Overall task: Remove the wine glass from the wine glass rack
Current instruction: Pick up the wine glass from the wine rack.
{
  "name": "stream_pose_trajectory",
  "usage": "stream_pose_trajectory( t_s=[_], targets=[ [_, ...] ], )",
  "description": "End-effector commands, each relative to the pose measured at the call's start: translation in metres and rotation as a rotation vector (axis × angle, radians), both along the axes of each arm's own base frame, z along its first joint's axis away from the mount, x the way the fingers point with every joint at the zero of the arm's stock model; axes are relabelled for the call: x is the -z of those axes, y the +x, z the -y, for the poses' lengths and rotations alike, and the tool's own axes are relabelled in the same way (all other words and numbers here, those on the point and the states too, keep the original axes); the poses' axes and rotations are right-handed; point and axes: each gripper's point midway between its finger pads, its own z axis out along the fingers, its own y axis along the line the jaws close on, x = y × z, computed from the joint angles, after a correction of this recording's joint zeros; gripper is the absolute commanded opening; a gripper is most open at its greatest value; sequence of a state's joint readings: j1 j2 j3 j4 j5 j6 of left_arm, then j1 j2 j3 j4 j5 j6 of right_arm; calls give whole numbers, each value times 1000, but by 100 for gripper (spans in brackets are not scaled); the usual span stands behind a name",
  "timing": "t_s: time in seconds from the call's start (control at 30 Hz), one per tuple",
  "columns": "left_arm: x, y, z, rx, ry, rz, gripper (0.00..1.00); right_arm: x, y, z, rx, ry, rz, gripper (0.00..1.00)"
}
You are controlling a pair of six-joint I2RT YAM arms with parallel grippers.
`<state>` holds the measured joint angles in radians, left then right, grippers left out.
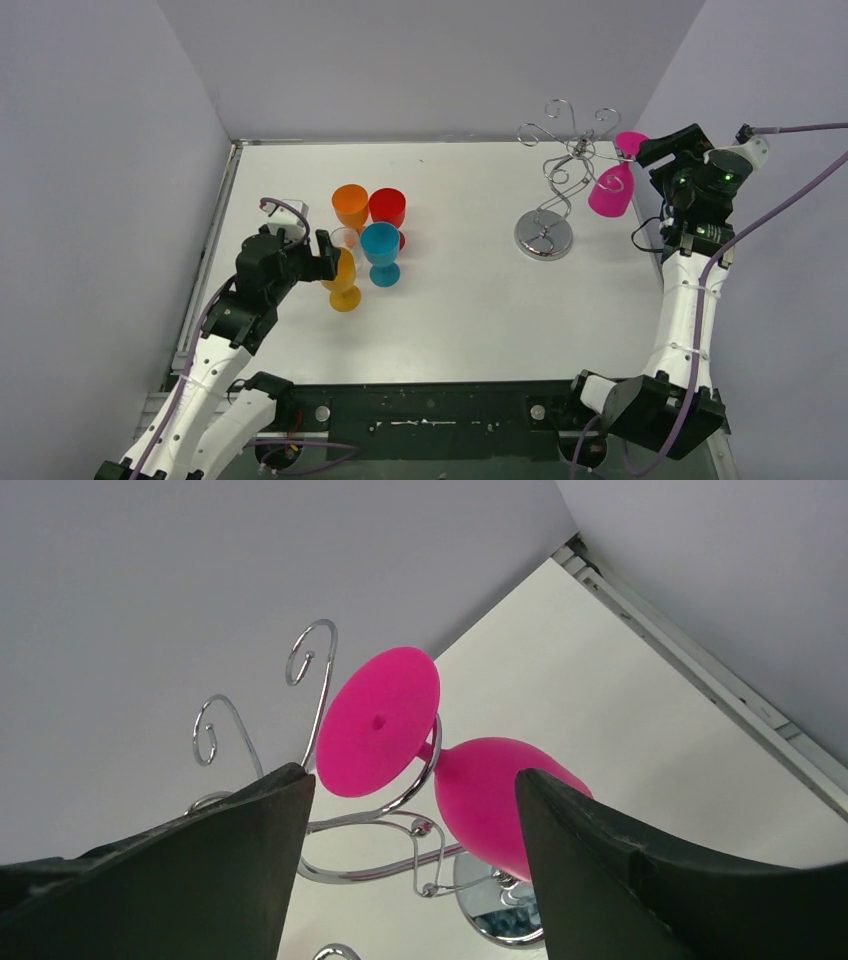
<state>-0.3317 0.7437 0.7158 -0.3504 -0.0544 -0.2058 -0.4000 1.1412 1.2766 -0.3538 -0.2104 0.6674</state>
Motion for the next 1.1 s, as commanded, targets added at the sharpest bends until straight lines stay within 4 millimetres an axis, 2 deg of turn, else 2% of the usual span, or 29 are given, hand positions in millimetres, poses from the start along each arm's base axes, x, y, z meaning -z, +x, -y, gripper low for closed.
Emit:
stream_pose_trajectory(
  t_s=[0.0,0.23,0.4,0.57,0.7,0.87,0.93,1.07],
  targets=[
    [-16,5,4,16,-37,62,76,-34,16,-2,-50,13,120,72],
    [-14,6,3,13,-40,55,76,-23,25,19,-22,18,103,59],
    [-14,7,0,3,-39,56,76,-21,32,16,-79,16,109,53],
    [-14,8,-1,-2,-36,54,76,-19,43,2,-178,56,135,52],
    [-14,8,-4,-14,-34,56,76,-19,48,-1,-208,84,151,51],
    [-14,8,-6,-22,-33,57,75,-13,49,1,-208,79,139,45],
    [-15,8,-7,-27,-33,60,75,-10,49,1,-211,62,130,36],
    [-15,9,-9,-33,-35,61,75,-6,49,4,-208,34,109,31]
  ],
)
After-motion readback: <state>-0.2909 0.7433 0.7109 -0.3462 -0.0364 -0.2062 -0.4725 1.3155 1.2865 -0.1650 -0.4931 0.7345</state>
